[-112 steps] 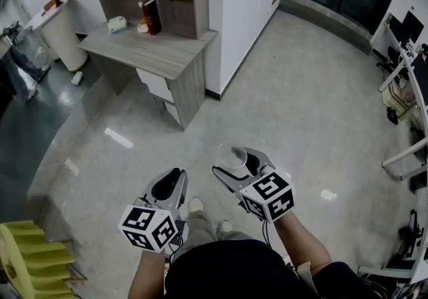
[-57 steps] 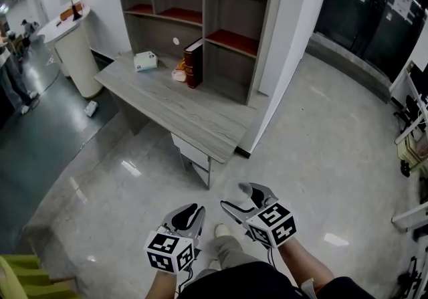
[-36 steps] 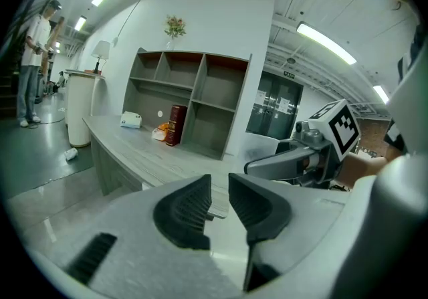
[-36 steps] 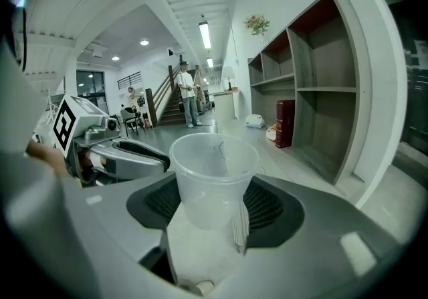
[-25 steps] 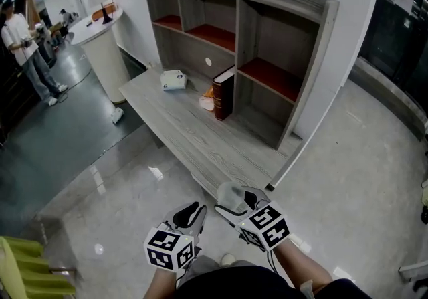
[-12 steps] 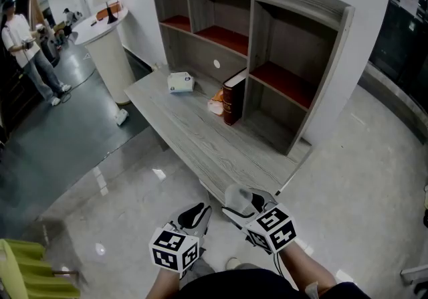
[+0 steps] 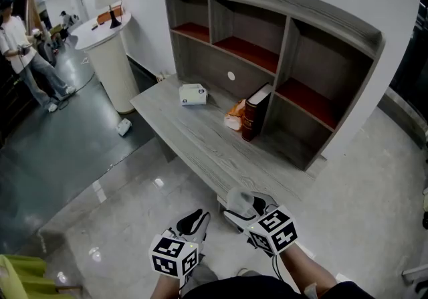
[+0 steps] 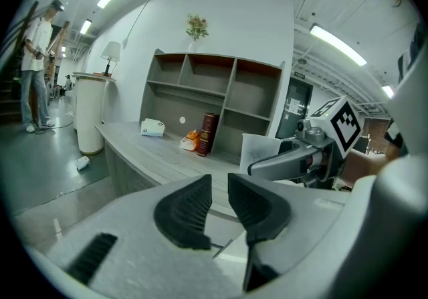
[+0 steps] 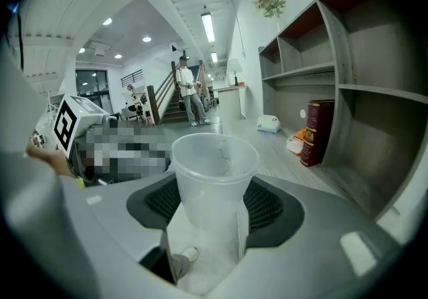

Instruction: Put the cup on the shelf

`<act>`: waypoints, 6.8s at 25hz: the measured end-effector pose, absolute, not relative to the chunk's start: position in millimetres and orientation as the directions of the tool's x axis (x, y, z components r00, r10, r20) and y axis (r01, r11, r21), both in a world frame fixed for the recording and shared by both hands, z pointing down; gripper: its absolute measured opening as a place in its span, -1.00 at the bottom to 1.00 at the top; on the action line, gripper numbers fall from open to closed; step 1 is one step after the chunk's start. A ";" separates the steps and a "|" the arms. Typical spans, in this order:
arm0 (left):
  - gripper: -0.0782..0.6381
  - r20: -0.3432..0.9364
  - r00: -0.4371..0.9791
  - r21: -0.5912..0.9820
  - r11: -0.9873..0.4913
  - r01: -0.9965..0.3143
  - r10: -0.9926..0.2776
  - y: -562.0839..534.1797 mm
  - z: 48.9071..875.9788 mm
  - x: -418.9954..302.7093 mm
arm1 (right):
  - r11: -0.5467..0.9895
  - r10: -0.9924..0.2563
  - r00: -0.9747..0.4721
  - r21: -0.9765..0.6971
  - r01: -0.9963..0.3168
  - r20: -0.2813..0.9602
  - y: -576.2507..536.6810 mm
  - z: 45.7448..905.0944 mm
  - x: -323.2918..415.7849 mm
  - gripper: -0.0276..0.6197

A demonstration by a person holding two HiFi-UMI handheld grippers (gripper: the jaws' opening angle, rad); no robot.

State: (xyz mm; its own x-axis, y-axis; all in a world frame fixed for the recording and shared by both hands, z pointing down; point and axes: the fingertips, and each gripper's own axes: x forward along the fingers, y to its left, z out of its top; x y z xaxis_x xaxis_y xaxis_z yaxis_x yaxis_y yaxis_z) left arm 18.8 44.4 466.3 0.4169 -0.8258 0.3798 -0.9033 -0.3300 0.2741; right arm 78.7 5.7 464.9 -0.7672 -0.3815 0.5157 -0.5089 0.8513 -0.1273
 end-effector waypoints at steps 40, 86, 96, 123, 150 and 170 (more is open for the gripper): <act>-0.58 0.359 0.406 0.262 -0.326 -0.908 -0.840 -95.1 454.0 -244.4 | 0.809 -0.450 -0.735 -0.117 -0.576 0.507 -149.1 445.7 -162.5 -0.03; -0.56 0.316 0.790 0.203 -0.776 -0.597 -0.525 -429.3 375.0 -181.2 | 0.624 -0.674 -0.594 -0.090 -0.776 0.439 -407.6 348.8 -143.7 -0.03; -0.56 0.262 0.903 0.206 -0.894 -0.397 -0.341 -474.2 345.1 -149.8 | 0.473 -0.809 -0.435 -0.001 -0.881 0.396 -460.2 293.9 -118.1 -0.02; -0.56 0.213 0.971 0.136 -0.981 -0.139 -0.108 -508.7 316.2 -106.3 | 0.197 -0.917 -0.137 0.127 -0.972 0.375 -543.4 233.5 -33.6 -0.02; -0.55 0.209 0.973 0.160 -0.978 -0.134 -0.099 -519.5 329.8 -98.1 | 0.180 -0.876 -0.094 0.140 -0.974 0.474 -578.2 261.7 -11.7 0.01; -0.64 0.148 0.982 0.176 -0.974 -0.145 -0.120 -488.5 313.0 -84.0 | 0.083 -0.978 -0.059 0.115 -0.990 0.201 -496.4 227.7 -6.9 -0.07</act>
State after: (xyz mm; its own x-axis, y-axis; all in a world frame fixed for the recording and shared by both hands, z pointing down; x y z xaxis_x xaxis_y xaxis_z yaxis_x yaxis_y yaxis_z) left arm -84.0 -488.5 313.0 0.9817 -0.1196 0.1480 -0.1451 -0.9736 0.1762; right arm -6.9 -496.4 227.7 -0.0585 -0.9778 0.2010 -0.9898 0.0830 0.1154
